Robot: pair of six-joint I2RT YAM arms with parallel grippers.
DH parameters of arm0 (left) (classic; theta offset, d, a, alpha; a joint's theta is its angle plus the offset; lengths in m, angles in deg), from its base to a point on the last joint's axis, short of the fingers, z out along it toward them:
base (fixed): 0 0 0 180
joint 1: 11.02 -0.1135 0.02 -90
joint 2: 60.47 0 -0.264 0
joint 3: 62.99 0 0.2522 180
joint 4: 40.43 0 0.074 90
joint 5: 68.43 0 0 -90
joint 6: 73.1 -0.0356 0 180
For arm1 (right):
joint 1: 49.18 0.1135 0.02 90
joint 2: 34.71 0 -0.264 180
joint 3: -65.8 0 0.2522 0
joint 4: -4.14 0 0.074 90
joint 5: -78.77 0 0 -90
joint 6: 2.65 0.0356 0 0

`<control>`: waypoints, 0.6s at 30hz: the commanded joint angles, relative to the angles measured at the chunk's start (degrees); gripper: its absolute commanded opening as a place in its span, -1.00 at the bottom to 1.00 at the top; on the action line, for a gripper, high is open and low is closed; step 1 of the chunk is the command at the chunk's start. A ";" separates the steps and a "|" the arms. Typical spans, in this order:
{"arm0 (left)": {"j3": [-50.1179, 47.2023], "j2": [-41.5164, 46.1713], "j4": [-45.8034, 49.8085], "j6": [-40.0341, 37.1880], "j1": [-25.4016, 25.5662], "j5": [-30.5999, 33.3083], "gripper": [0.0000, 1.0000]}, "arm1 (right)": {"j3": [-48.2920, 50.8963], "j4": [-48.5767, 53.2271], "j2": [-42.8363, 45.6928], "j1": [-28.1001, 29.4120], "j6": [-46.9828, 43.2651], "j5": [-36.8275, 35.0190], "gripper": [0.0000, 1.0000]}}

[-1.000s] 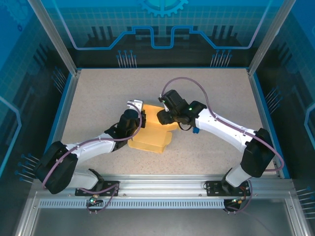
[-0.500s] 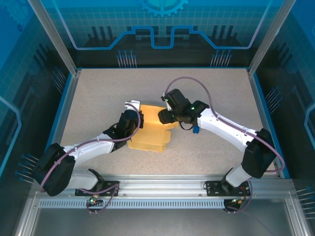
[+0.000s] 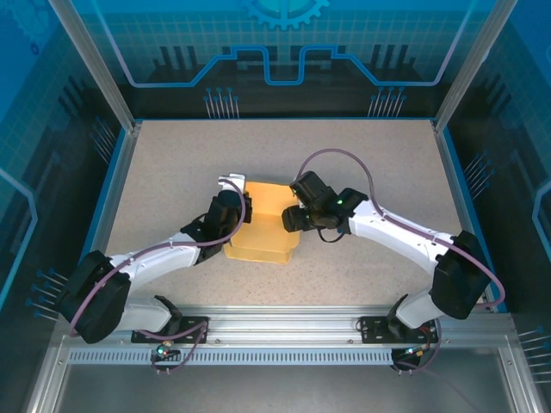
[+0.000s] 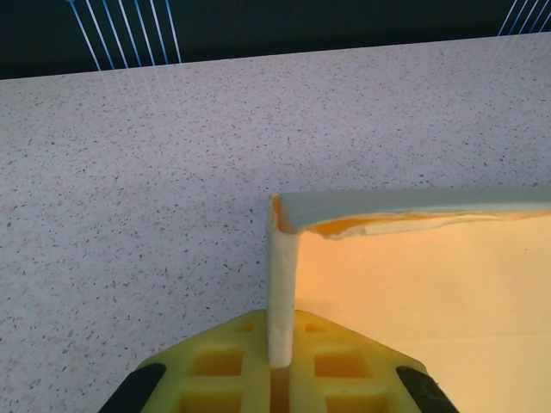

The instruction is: Fold the paper box

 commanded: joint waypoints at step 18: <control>1.20 1.02 -1.37 0.59 0.39 -0.66 -0.96 | 3.19 -5.90 -0.88 0.63 6.86 -1.90 0.18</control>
